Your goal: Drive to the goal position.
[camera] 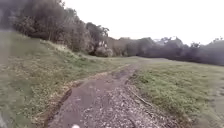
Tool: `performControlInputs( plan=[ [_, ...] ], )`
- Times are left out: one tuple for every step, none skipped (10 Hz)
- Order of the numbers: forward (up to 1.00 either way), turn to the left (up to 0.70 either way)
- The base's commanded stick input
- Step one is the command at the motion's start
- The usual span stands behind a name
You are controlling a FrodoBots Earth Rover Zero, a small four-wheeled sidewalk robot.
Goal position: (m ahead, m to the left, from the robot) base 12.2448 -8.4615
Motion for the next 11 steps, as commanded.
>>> performControlInputs(
  plan=[
    [0.7,-0.03],
    [0.7,-0.03],
    [0.7,-0.03],
    [0.7,-0.03],
    [0.7,-0.03],
    [0.7,-0.03],
    [0.7,-0.03],
    [0.7,-0.03],
    [0.7,-0.03],
    [0.7,-0.03],
    [0.7,-0.03]
  ],
)
